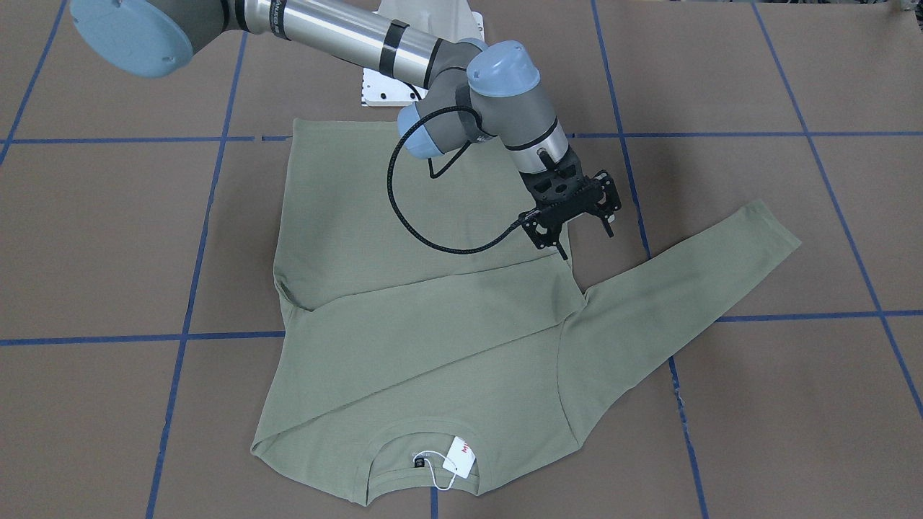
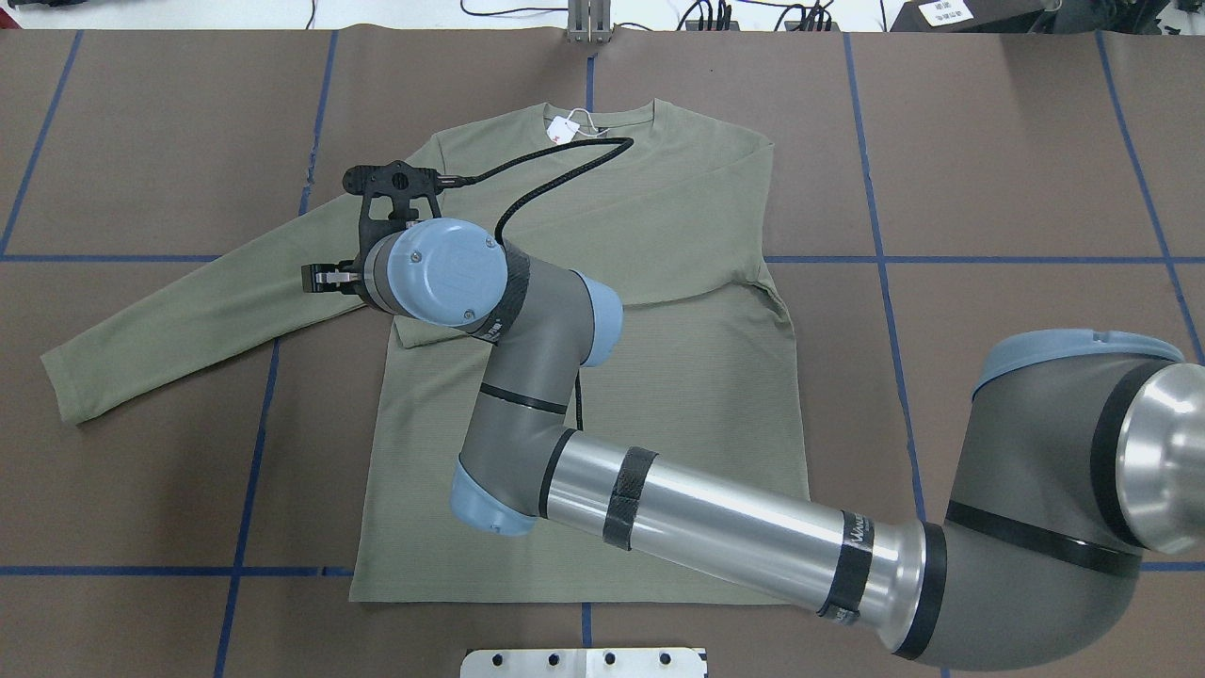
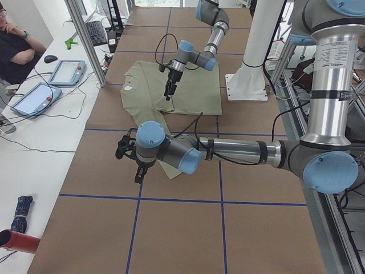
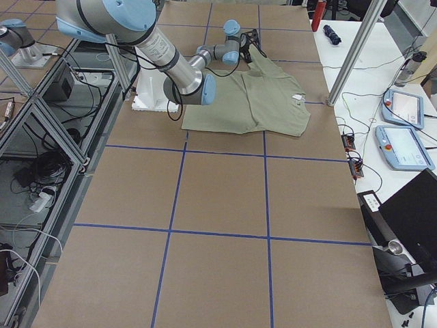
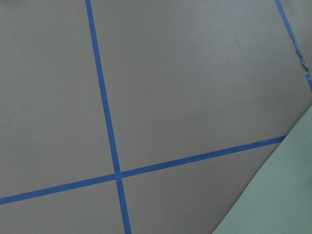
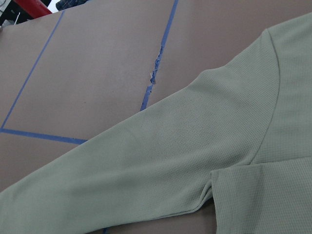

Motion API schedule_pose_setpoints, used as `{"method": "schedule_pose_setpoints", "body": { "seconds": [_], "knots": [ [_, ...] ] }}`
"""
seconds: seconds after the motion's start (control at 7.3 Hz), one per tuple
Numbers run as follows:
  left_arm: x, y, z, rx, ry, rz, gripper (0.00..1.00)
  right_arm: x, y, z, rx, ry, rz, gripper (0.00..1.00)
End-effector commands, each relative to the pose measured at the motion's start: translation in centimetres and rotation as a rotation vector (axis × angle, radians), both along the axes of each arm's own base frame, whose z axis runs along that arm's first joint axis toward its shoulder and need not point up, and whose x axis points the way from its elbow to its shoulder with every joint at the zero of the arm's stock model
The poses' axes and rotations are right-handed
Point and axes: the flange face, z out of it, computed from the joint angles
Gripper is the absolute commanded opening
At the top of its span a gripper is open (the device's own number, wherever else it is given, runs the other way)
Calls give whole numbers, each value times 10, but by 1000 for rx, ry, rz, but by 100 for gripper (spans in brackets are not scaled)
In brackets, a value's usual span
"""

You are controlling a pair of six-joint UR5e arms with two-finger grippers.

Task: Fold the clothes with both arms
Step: 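Lay the sleeve diagonally across the chest with the right gripper, then release the sleeve and raise the right gripper while the left gripper reaches the cuff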

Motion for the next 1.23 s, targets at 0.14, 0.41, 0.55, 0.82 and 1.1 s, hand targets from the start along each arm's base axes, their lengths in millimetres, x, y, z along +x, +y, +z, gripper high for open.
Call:
{"method": "schedule_pose_setpoints", "body": {
  "seconds": [0.14,0.41,0.55,0.82,1.1],
  "knots": [
    [36,-3,-7,-72,-19,-109,100,34,-4,12,-178,113,10,100],
    [69,35,11,-71,39,-169,100,100,-24,29,-299,243,-59,100],
    [91,42,16,-78,-2,-228,100,134,-33,40,-312,341,-102,100],
    [144,86,4,-198,1,-320,100,241,-29,95,-294,517,-149,100],
    [174,113,-15,-305,60,-354,100,356,-29,173,-258,538,-232,100]
  ]
}}
